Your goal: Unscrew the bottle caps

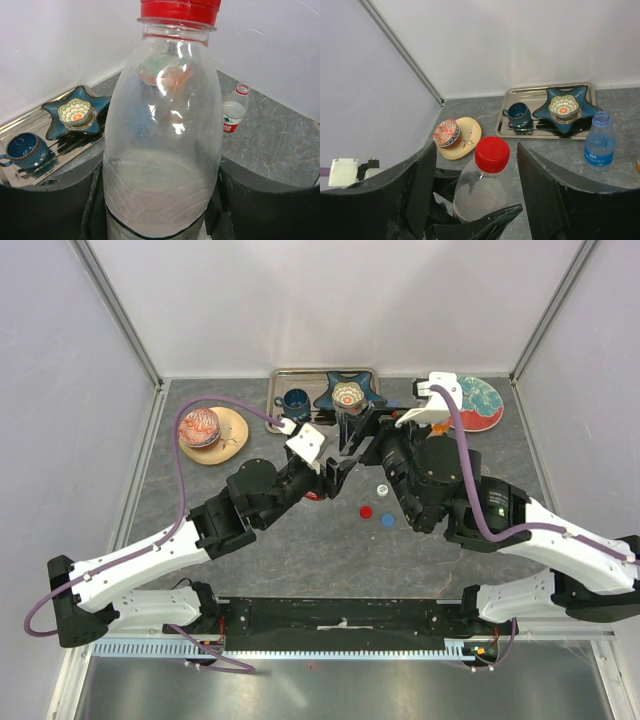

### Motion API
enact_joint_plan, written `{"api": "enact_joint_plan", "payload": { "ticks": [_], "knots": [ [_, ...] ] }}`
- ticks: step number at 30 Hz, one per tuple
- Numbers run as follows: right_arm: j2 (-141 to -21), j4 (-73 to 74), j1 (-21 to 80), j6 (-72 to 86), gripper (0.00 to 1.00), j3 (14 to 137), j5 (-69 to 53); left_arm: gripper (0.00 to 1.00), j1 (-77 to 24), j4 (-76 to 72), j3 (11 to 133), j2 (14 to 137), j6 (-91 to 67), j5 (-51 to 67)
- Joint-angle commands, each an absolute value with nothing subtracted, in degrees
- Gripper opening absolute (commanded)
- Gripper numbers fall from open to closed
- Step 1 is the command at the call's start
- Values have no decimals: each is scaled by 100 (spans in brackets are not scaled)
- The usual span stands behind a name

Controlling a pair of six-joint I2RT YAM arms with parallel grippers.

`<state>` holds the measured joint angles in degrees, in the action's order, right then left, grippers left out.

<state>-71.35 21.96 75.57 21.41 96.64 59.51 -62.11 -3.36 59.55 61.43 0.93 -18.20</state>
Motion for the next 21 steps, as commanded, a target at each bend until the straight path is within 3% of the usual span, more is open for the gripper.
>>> {"api": "enact_joint_plan", "payload": {
  "ticks": [1, 21],
  "knots": [
    [-7216, 2223, 7374, 2206, 70, 9659, 5732, 43, -6258, -686, 5924, 6056, 290, -1978],
    [-7233, 2575, 6530, 2883, 60, 9378, 4650, 43, -6267, -677, 5862, 5950, 334, -1969]
  ]
}}
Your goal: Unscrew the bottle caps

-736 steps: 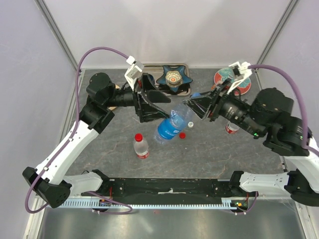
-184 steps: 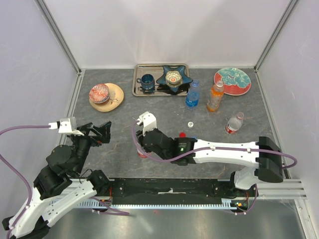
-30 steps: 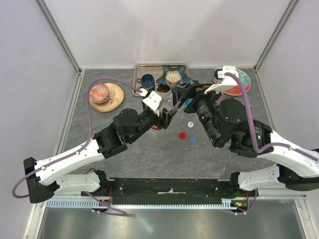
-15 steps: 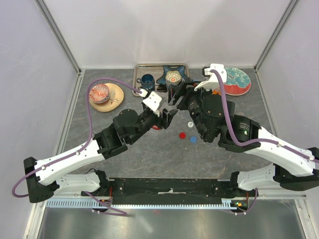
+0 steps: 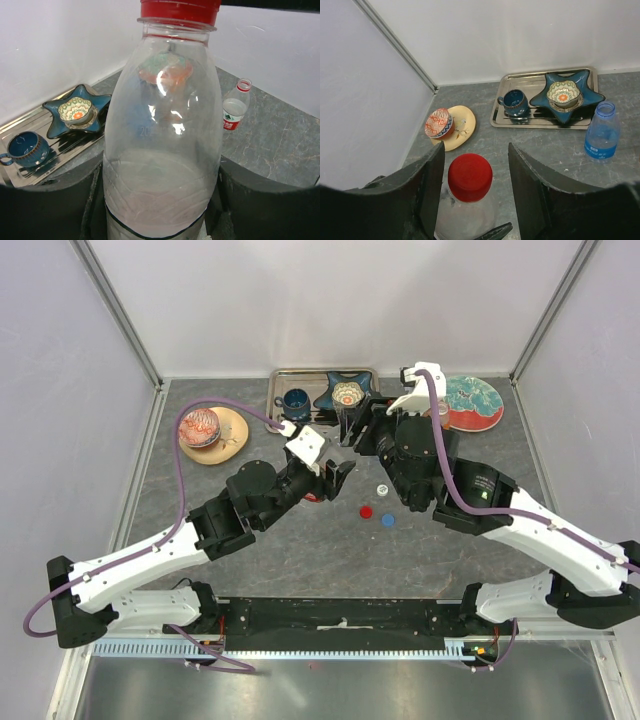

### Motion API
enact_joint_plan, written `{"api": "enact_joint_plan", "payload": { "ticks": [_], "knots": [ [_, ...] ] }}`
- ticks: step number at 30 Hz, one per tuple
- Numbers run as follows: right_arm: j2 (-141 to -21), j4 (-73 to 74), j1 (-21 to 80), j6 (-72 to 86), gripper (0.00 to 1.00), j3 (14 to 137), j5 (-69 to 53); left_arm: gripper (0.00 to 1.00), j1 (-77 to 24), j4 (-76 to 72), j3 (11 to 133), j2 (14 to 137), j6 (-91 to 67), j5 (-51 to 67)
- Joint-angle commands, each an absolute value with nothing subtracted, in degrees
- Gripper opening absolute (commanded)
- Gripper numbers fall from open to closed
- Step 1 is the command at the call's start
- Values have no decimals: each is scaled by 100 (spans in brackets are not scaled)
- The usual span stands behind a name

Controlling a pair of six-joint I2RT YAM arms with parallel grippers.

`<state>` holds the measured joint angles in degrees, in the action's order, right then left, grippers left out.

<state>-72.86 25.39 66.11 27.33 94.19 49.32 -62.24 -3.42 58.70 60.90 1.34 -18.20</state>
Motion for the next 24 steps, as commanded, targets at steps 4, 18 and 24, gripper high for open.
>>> {"api": "enact_joint_plan", "payload": {
  "ticks": [4, 18, 24],
  "knots": [
    [-7216, 2593, 6487, 2909, 53, 9352, 4562, 43, -6267, -685, 5889, 5959, 325, -1969],
    [-6777, 2531, 6311, 2682, 0, 8947, 3424, 42, -6258, -625, 5880, 5687, 299, -1148],
    [-6391, 2269, 6100, 1882, 0, 8763, 1611, 44, -5925, 368, 6714, 5563, -368, 2662]
  ]
}}
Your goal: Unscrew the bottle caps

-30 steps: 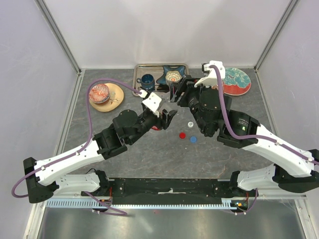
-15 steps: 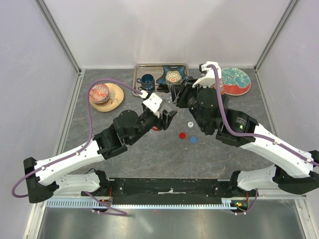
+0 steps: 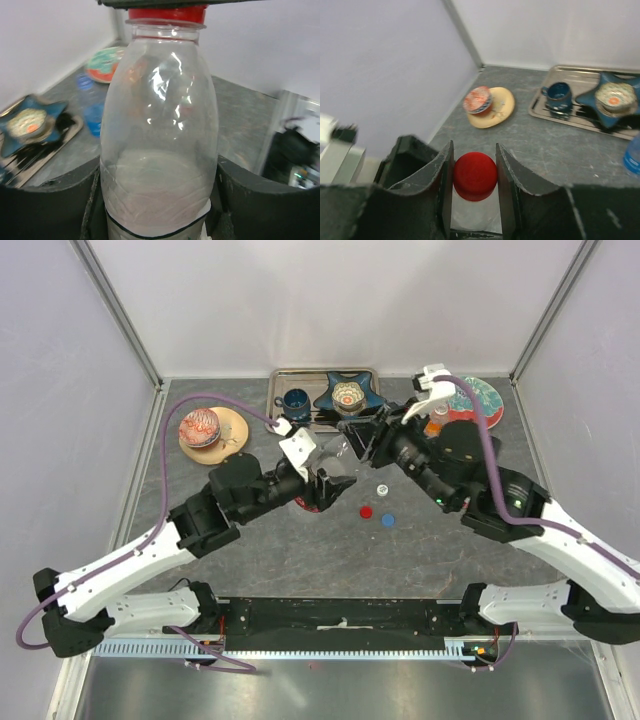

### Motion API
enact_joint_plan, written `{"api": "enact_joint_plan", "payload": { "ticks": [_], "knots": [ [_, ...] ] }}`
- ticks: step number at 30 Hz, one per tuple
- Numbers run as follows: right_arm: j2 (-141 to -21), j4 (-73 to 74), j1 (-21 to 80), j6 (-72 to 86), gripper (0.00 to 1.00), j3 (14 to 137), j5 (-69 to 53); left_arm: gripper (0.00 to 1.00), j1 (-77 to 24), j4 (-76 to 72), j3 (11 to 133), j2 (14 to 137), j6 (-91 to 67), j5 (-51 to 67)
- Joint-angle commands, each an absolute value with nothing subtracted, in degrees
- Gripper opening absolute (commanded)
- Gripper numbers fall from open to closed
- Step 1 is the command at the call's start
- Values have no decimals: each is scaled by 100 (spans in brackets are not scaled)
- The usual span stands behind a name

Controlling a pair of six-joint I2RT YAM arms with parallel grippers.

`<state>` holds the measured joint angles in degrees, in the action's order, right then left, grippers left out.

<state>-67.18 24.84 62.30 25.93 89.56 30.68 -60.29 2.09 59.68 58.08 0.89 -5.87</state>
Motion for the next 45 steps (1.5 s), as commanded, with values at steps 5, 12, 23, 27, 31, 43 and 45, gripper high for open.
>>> {"api": "enact_joint_plan", "payload": {
  "ticks": [5, 12, 23, 27, 31, 43, 45],
  "knots": [
    [-5889, 1899, 6073, 1223, 0, 8491, -568, 46, -5485, 20, 7154, 5792, -1604, 5007],
    [-5678, 1591, 6073, 984, 0, 8226, -2802, 48, -5291, -2133, 6882, 6055, -3426, 6713],
    [-5880, 1424, 6082, 976, 0, 8130, -5097, 48, -5239, -3366, 6768, 6416, -4448, 7180],
    [-5775, 1459, 6073, 967, 0, 8121, -5010, 47, -5133, -2911, 6785, 6364, -4114, 7225],
    [-5669, 1582, 6073, 949, 0, 8218, -4694, 47, -5019, -2209, 6785, 6258, -3562, 7058],
    [-5704, 1995, 6073, 1046, 54, 8499, -3165, 49, -4922, -1336, 6899, 6135, -2805, 6495],
    [-5695, 2004, 6073, 1072, 57, 8534, -2902, 49, -4922, -1179, 6917, 6126, -2716, 6425]
  ]
}}
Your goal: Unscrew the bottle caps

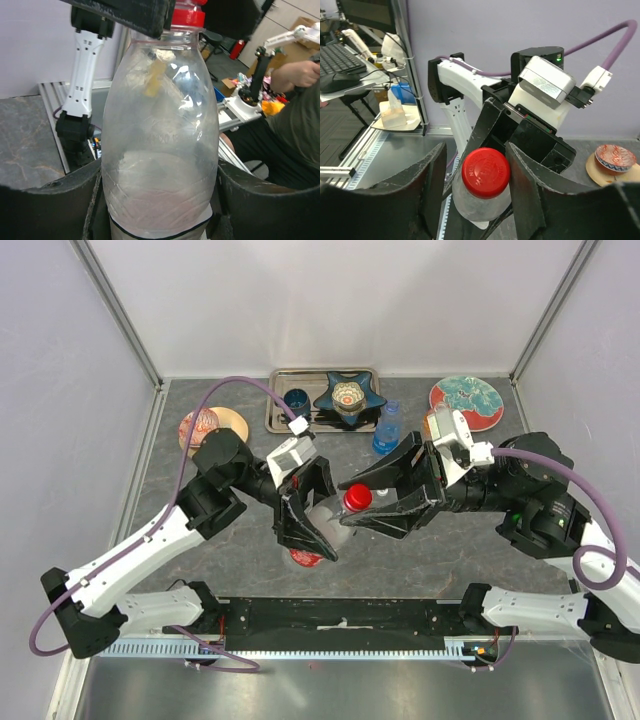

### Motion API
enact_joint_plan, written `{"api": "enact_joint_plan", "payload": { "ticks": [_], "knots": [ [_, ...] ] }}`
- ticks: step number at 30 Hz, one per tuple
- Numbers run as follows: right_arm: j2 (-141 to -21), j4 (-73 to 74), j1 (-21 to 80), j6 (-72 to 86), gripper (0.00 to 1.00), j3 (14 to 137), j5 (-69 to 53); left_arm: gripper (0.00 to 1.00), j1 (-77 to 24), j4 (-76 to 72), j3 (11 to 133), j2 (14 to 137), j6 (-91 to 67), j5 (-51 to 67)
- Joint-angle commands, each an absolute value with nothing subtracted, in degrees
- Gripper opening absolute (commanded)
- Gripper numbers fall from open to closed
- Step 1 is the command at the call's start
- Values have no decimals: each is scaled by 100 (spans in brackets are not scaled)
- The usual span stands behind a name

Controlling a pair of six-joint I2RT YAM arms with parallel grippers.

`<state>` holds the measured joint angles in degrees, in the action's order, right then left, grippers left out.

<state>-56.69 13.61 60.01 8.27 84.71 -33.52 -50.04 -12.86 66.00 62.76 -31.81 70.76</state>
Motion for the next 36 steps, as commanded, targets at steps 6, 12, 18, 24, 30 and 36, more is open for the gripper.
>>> {"api": "enact_joint_plan", "payload": {
  "ticks": [6, 12, 18, 24, 30, 36],
  "knots": [
    [-5809, 2013, 6073, 1221, 77, 8823, -2567, 50, -4922, -704, 7005, 6126, -2303, 6092],
    [-6047, 2171, 6073, 1590, 93, 9394, -855, 49, -4922, -317, 7058, 6144, -1873, 5301],
    [-6249, 2294, 6073, 2029, 95, 9895, 191, 50, -4966, -44, 7084, 6161, -1416, 4299],
    [-6241, 2417, 6073, 2460, 93, 9880, 1543, 49, -5054, -184, 6803, 6047, -1099, 2797],
    [-6135, 2653, 6073, 2944, 86, 9554, 2671, 49, -5493, -237, 6539, 5968, -406, 723],
    [-6381, 2865, 6082, 3216, 85, 9563, 3093, 47, -5994, -255, 6434, 6021, -18, -1035]
  ]
}}
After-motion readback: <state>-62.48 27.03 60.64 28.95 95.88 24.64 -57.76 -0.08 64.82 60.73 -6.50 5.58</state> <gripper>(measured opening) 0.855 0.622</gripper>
